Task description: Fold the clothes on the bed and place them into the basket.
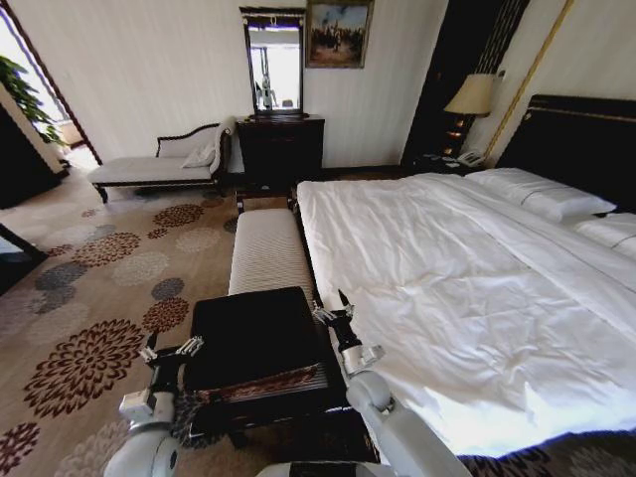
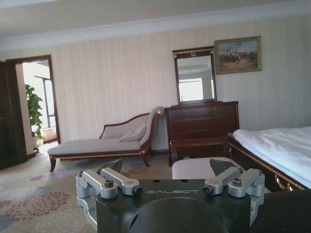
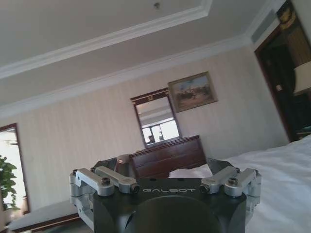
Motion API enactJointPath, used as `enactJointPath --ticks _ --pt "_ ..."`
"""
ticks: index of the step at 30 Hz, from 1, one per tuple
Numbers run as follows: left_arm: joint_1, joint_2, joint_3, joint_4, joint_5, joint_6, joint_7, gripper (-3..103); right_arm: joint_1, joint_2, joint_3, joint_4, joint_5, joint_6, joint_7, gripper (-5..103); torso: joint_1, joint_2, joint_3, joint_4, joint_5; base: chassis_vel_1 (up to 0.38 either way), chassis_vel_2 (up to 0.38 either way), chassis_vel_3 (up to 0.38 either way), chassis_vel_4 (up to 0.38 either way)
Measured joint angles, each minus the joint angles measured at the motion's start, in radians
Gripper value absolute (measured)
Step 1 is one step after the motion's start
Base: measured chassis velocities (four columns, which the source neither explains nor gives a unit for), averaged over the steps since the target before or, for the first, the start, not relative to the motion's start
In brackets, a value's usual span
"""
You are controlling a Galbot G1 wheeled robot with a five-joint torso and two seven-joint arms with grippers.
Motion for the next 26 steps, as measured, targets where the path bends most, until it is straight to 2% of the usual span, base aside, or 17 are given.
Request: enactJointPath --ticks 1,3,5,7,10,15,26 --pt "0.028 -0.011 0.004 -0.024 0.018 -0.029 0.004 100 -0.051 0.0 0.055 0.048 -0.042 -0.019 0.042 100 0.0 0.0 0.0 -0.0006 0.0 0.0 0.0 0.0 0.0" --pt "0.071 -0.028 0.009 -0.072 0.045 -0.067 0.008 100 -0.124 0.006 0.135 0.127 -0.155 -0.047 0.099 100 0.0 0.0 0.0 0.0002 0.0 0.0 0.0 0.0 0.0" --pt "0.129 -0.044 0.016 -0.156 0.085 -0.111 0.011 100 -0.226 0.029 0.248 0.247 -0.319 -0.065 0.143 100 0.0 0.0 0.0 0.0 0.0 0.0 0.0 0.0 0.0" --pt "0.14 -0.045 0.016 -0.184 0.093 -0.117 0.011 100 -0.262 0.039 0.285 0.293 -0.355 -0.069 0.16 100 0.0 0.0 0.0 0.0001 0.0001 0.0 0.0 0.0 0.0" --pt "0.144 -0.045 0.013 -0.229 0.099 -0.119 0.01 100 -0.314 0.061 0.345 0.37 -0.379 -0.088 0.2 100 0.0 0.0 0.0 0.0002 -0.0003 0.0 0.0 0.0 0.0" --pt "0.133 -0.048 0.012 -0.242 0.1 -0.108 0.004 100 -0.362 0.095 0.41 0.414 -0.385 -0.092 0.207 100 0.0 0.0 0.0 0.0001 -0.0002 0.0 0.0 0.0 0.0" --pt "0.129 -0.049 0.012 -0.239 0.099 -0.103 0.003 100 -0.36 0.097 0.409 0.411 -0.379 -0.088 0.202 100 0.0 0.0 0.0 0.0004 -0.0002 0.0 0.0 0.0 0.0"
